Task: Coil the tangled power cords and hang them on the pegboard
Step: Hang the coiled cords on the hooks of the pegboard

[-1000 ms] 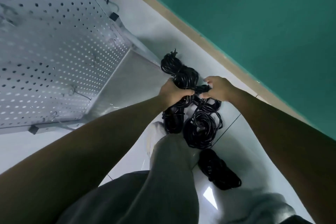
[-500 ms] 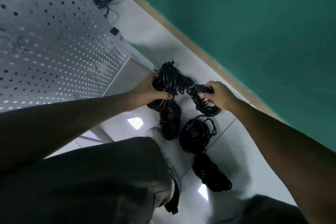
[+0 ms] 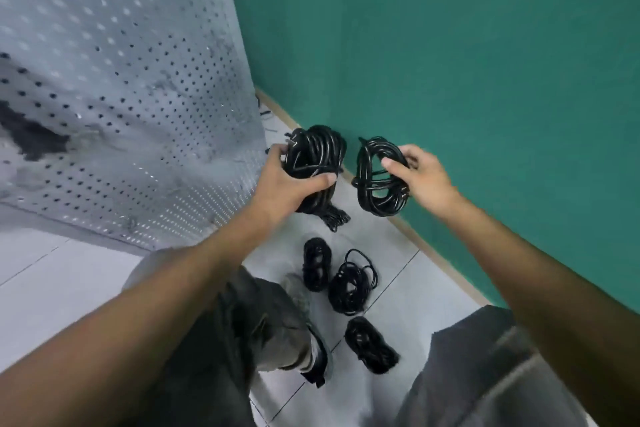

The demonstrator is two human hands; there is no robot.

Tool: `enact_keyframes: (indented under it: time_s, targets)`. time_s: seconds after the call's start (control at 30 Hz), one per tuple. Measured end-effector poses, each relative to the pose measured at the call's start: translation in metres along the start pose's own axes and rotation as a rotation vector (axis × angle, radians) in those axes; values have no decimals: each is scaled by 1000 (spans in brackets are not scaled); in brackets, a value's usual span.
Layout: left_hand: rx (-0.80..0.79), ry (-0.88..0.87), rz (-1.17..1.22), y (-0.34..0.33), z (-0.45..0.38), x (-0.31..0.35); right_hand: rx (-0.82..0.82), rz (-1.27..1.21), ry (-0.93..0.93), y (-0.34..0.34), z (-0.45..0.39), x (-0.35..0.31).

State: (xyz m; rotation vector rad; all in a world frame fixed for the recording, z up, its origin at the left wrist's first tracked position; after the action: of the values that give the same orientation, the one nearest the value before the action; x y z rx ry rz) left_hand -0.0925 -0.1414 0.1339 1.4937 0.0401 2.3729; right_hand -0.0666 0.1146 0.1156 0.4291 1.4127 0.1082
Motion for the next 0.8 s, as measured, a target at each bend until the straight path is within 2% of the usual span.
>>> enact_keyframes:
  time_s: [0.2,0.3,0.53,0.8]
  targets:
    - [264,-255,66,37,92,45,39,-66,192,-4,53,-111]
    - [385,-317,115,52,134,59,52,-83,246,-8,84,-146]
    - [468,-378,160,82,215,87,49,-74,331,-7,131,-208]
    - [670,-615,85,131,302,168,51,-128,548,1,144,-310]
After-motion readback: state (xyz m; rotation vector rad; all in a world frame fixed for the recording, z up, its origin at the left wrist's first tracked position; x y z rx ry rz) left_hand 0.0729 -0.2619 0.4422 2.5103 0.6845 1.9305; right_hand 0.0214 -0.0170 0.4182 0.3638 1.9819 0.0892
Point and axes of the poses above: each hand's wrist, its own z-axis away from the middle knuckle, its own y-axis out of the back of the hand, x = y × z, the point moved 2 cm from there along -z, towards the middle knuckle, and after that the axes turned 9 degrees about y, right-handed, at the moved point
